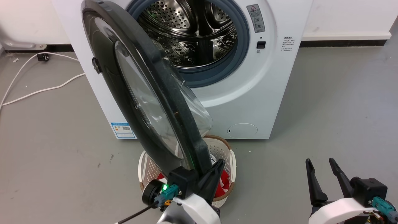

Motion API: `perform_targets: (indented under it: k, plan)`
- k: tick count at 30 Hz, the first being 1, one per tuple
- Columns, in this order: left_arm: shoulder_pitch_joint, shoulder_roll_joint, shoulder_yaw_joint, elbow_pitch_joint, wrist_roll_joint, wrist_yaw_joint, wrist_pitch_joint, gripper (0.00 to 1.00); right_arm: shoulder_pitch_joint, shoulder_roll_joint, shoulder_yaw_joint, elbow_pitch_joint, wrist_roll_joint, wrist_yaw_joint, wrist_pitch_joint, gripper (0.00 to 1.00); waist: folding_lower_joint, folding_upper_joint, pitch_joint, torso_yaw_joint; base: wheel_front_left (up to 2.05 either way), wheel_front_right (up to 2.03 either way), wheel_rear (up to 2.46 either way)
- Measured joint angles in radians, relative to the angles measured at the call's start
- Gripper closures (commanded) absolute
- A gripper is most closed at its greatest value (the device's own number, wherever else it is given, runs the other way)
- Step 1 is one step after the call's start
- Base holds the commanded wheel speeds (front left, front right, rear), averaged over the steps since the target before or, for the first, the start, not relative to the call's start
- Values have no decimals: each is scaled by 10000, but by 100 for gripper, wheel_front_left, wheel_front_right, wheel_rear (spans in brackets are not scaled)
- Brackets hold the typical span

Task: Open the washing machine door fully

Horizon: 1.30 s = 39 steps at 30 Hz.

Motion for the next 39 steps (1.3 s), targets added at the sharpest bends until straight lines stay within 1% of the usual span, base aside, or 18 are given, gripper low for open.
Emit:
perform_targets:
  k: [9, 13, 18, 24, 32, 35, 39]
  plan:
    - [1034, 539, 159, -1091, 29, 583, -27, 100, 7, 0, -176, -23, 13, 0, -4, 0, 0, 0, 21, 306, 0, 0, 0]
    - [1507, 736, 274, -1651, -36, 844, 27, 100, 8, 0, -282, -52, 12, 0, -6, 0, -1, 0, 71, 553, 0, 0, 0]
    - [1954, 903, 368, -2199, -54, 1129, 35, 100, 11, 0, -339, -88, 10, 0, -8, 0, 0, 0, 106, 1011, 0, 0, 0]
    - [2311, 1012, 529, -2698, -123, 1411, 10, 100, 3, 2, -470, -150, 6, 0, -21, 0, -1, -1, 163, 1805, 0, 0, 0]
    - [2443, 1208, 1108, -2884, -184, 1850, -180, 100, -110, 6, -464, -111, 8, 0, -67, 0, 0, -1, 257, 2928, 0, 0, 0]
    - [2522, 1342, 1555, -2872, -347, 2040, -314, 100, -199, 4, -433, -63, 0, 0, -98, 0, 0, 0, 280, 3247, 0, 0, 0]
    - [2698, 1557, 2311, -2773, -742, 2207, -560, 100, -257, 6, -405, -50, -198, 0, -113, 0, 0, 0, 261, 3450, 0, 0, 0]
